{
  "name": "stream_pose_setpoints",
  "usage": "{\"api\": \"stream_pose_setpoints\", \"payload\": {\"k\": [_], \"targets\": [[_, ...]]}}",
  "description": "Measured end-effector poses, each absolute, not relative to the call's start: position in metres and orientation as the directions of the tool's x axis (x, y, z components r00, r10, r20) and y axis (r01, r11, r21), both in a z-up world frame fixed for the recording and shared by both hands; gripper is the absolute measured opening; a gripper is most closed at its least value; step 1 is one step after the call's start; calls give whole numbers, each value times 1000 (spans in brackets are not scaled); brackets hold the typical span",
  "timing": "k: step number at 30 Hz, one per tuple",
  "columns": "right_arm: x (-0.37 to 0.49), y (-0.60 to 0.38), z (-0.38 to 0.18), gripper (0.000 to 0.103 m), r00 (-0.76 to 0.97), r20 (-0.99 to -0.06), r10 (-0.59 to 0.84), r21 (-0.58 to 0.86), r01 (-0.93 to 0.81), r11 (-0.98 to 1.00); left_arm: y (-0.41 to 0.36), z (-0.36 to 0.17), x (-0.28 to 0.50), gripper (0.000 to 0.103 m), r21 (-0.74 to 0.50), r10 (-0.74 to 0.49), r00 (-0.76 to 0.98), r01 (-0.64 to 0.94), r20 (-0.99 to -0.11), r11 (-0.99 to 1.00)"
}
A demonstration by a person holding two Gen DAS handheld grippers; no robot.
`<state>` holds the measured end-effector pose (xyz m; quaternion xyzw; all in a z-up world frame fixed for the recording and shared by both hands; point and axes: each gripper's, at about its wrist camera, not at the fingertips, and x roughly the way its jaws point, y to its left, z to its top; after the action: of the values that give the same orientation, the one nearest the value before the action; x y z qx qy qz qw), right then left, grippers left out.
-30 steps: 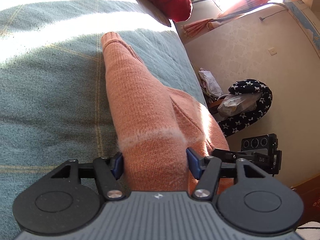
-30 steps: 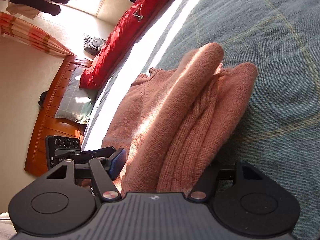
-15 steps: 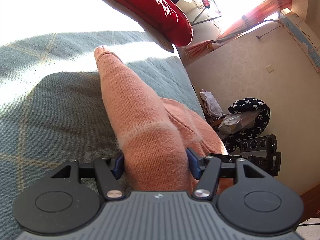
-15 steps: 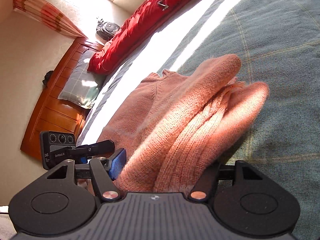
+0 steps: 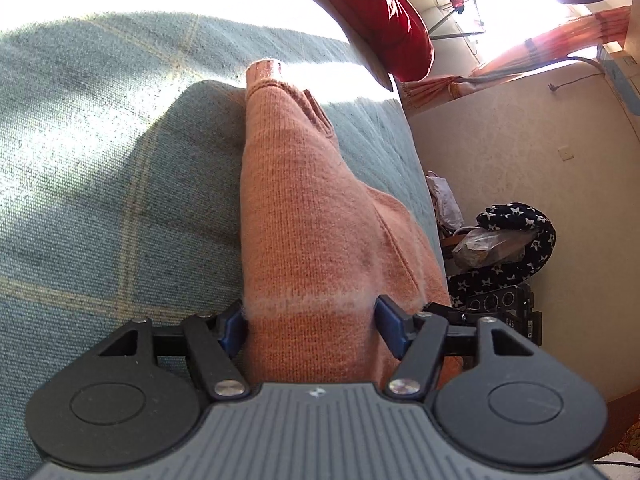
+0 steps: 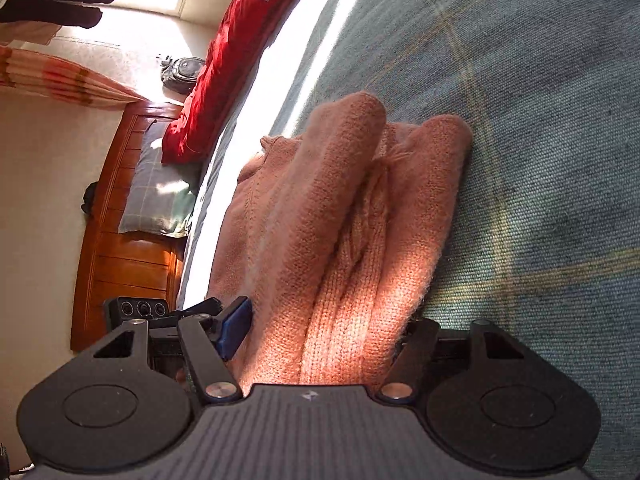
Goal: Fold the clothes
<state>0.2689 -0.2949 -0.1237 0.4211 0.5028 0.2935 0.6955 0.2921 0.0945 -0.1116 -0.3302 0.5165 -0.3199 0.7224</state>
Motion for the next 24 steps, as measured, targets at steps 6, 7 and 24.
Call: {"api": "stream_pose_setpoints", "payload": {"k": [6, 7, 24], "targets": [[270, -290, -124, 62, 321, -466, 824, 868, -15, 497, 88, -108, 295, 60, -787, -794, 251, 156, -553, 597], [269, -288, -120, 61, 325, -475, 818, 860, -28, 510, 88, -105, 292, 56, -787, -794, 259, 158, -550, 597], [277, -228, -51, 58, 299, -523, 798, 771, -235, 592, 144, -53, 264, 51, -740, -745, 407, 208, -529, 639]]}}
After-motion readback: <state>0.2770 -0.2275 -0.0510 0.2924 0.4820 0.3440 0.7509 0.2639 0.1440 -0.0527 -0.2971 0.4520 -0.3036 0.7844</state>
